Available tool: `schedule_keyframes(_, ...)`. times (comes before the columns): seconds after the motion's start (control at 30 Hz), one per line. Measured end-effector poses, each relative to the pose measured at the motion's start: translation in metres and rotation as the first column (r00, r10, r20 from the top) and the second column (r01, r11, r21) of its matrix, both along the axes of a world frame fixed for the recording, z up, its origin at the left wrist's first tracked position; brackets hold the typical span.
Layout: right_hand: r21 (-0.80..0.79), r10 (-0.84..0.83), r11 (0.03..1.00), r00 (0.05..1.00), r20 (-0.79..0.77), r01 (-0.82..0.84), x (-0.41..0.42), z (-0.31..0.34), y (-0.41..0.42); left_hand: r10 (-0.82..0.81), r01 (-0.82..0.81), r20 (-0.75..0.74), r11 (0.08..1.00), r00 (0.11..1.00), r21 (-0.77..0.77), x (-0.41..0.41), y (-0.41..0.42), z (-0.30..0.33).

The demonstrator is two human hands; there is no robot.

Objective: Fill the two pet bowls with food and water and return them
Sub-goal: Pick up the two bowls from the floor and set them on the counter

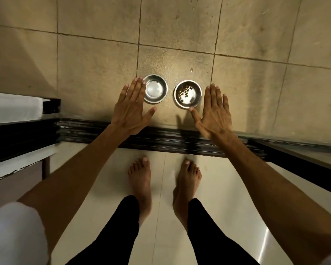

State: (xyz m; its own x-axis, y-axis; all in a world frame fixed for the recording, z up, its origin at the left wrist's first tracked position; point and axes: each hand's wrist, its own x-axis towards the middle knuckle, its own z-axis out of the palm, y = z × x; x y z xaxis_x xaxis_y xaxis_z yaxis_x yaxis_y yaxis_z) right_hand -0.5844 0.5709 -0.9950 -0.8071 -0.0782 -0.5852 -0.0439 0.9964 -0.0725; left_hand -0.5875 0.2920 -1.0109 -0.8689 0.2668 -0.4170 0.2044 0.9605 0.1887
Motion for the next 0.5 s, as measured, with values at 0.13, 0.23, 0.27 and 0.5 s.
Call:
schedule_keyframes(0.13, -0.011, -0.060, 0.998, 0.998, 0.023, 0.060, -0.003, -0.033, 0.004, 0.075, -0.075, 0.015, 0.996, 0.997, 0.046, -0.001, 0.003, -0.036)
schedule_keyframes(0.23, -0.050, -0.157, 0.986, 0.987, 0.033, 0.158, -0.006, -0.053, 0.007, 0.191, -0.193, 0.030, 0.974, 0.981, 0.118, 0.000, 0.006, -0.057)
schedule_keyframes(0.27, -0.070, -0.205, 0.976, 0.978, 0.032, 0.207, -0.006, -0.056, 0.008, 0.255, -0.258, 0.039, 0.953, 0.966, 0.156, 0.000, 0.008, -0.060)
schedule_keyframes(0.5, -0.316, -0.648, 0.730, 0.761, -0.039, 0.606, -0.016, -0.080, 0.003, 0.865, -0.891, 0.245, 0.379, 0.437, 0.251, -0.017, 0.022, -0.084)
